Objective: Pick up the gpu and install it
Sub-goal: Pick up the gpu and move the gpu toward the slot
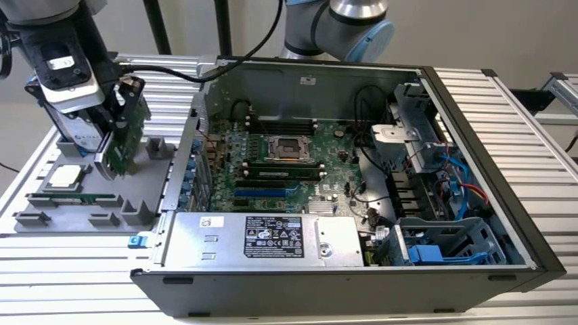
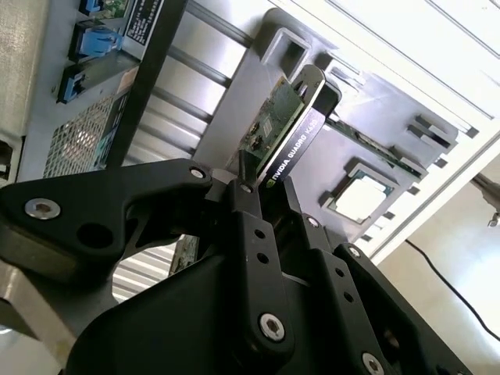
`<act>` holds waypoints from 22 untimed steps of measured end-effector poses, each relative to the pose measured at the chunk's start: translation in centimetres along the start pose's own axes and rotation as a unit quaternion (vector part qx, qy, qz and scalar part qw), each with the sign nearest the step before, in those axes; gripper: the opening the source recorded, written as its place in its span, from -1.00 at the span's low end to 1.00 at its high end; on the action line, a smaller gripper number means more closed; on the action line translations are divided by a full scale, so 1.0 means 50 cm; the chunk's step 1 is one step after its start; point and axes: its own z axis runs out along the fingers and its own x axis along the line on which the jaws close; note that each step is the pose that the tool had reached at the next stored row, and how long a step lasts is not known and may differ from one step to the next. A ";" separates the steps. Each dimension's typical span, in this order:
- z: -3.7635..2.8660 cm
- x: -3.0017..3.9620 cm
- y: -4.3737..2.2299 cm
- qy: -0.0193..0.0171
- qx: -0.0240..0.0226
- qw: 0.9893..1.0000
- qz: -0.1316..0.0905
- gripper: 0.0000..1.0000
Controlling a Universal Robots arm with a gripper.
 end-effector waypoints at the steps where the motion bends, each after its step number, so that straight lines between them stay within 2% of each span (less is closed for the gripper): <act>1: -0.002 0.000 0.000 0.000 0.000 1.000 0.000 -1.00; 22: -0.034 0.000 0.002 0.000 0.000 1.000 0.000 -1.00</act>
